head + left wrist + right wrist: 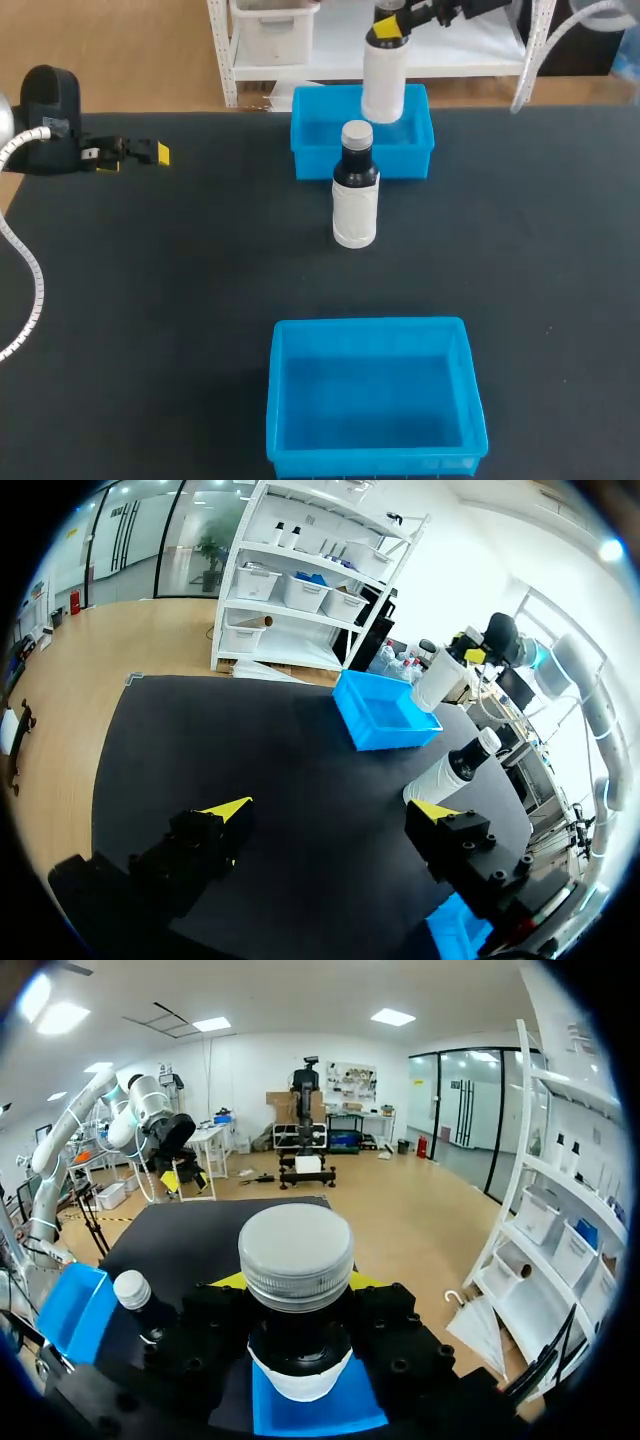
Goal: Pick up the bottle, and place it in the far bin if it is heavy, or in the near bin if it is light.
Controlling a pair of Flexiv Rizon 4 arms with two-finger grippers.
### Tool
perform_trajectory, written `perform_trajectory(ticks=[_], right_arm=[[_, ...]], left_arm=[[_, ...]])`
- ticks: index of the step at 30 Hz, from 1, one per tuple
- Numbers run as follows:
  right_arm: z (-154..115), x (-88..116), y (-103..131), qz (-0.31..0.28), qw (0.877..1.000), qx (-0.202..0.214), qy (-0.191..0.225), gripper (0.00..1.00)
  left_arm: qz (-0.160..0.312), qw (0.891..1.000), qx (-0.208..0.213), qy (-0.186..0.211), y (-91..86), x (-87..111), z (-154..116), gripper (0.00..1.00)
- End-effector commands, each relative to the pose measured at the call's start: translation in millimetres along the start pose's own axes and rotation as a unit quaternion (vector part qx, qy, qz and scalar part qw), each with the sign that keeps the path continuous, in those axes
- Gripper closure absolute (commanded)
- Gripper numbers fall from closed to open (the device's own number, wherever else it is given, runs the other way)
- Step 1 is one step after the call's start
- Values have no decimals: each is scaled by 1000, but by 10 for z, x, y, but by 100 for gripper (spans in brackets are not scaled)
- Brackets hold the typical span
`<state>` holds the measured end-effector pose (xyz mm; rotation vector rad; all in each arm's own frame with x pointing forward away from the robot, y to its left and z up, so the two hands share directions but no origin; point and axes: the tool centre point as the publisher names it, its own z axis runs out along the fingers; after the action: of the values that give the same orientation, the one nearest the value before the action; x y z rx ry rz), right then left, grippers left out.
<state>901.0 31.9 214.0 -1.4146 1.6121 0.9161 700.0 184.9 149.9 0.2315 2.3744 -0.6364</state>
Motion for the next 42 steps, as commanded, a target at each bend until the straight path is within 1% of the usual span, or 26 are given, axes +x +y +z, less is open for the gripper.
perform_trajectory(ticks=[1,12,22,32,42], right_arm=[[149,-19,-123,1,996,-94,0,100],[482,43,-103,-3,992,-127,0,100],[737,122,-169,-5,989,-147,-1,100],[931,198,-149,-5,986,-164,-6,100],[1042,217,-117,-8,984,-178,-10,100]], left_arm=[[0,1000,0,0,0,0,0,0],[0,1000,0,0,0,0,0,0],[0,1000,0,0,0,0,0,0],[0,1000,0,0,0,0,0,0],[0,1000,0,0,0,0,0,0]])
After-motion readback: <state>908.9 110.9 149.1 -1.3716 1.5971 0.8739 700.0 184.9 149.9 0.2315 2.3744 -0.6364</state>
